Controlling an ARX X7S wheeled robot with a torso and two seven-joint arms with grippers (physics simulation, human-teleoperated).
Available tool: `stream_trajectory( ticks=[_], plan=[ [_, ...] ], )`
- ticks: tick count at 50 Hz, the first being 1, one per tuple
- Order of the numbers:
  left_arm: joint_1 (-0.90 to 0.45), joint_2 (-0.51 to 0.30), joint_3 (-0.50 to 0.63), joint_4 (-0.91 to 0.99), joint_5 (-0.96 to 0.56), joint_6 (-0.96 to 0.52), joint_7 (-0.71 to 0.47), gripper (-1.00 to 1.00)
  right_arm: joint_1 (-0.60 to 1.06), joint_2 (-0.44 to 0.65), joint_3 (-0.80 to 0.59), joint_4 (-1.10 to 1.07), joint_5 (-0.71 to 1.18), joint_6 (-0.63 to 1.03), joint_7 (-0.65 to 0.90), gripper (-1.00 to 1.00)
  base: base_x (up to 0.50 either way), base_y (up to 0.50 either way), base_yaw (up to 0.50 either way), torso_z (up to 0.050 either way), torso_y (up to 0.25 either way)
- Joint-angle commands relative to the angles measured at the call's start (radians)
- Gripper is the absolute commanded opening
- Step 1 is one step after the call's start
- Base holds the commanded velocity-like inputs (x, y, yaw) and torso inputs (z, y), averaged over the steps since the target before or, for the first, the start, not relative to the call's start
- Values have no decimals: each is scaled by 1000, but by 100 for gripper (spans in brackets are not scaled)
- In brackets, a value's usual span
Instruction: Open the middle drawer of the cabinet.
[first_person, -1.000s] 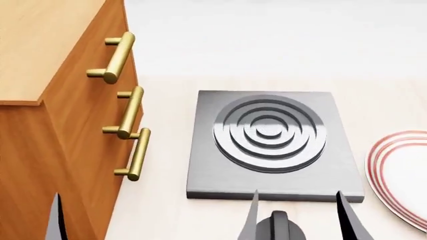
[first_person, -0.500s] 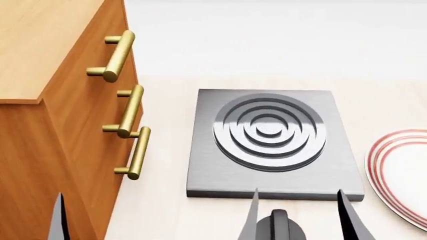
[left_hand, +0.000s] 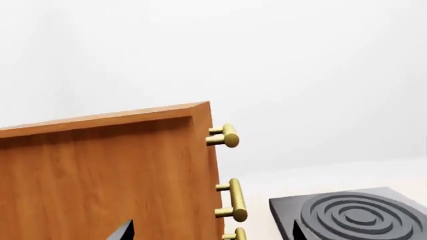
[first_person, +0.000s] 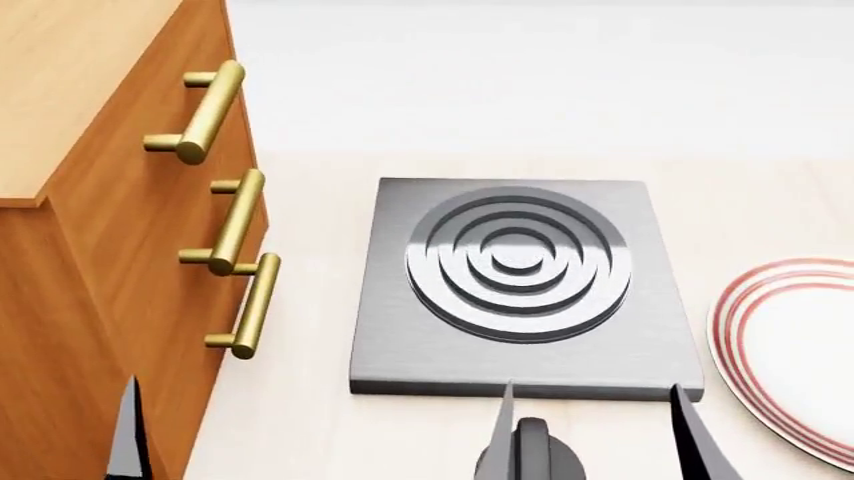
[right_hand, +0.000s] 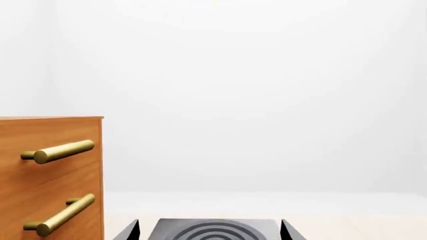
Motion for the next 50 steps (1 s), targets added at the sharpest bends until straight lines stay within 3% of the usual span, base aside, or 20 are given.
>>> stream_trajectory(
  ticks=[1,7,8,10,13,17,21,25,32,33,37,39,50],
  plan=[
    [-334,-76,286,79,229,-374,20,100,-24,3,-12,29,-2,-73,2,100,0,0,0,0,0],
    [-666,-78,572,-9,375,-603,83,100,-33,8,-7,37,15,-90,-2,100,0,0,0,0,0],
    [-739,-100,671,-52,464,-633,43,100,-35,7,-4,39,22,-92,-2,100,0,0,0,0,0],
    [-784,-83,690,-91,465,-640,57,100,-37,6,3,44,34,-94,-1,100,0,0,0,0,0],
    [-963,-78,859,-300,532,-663,83,100,-39,6,16,49,53,-93,3,100,0,0,0,0,0],
    [-1063,-39,946,-542,523,-610,98,100,-37,3,29,59,73,-99,12,100,0,0,0,0,0],
    [-1113,11,991,-740,505,-529,86,100,-37,9,24,63,78,-99,16,100,0,0,0,0,0],
    [-1158,112,972,-1043,428,-371,50,100,-38,14,28,64,85,-104,21,100,0,0,0,0,0],
    [-1218,212,994,-1329,389,-254,19,100,-43,24,23,67,96,-113,23,100,0,0,0,0,0],
    [-1243,221,1040,-1390,341,-242,-12,100,-43,25,24,69,101,-116,22,100,0,0,0,0,0],
    [-1347,221,1268,-1530,56,-201,-151,100,-44,32,23,68,103,-109,29,100,0,0,0,0,0],
    [-1367,221,1319,-1560,-25,-176,-187,100,-44,34,31,67,112,-108,33,100,0,0,0,0,0],
    [-1357,221,1363,-1684,29,-148,-176,100,-44,45,29,63,132,-115,39,100,0,0,0,0,0]
  ],
)
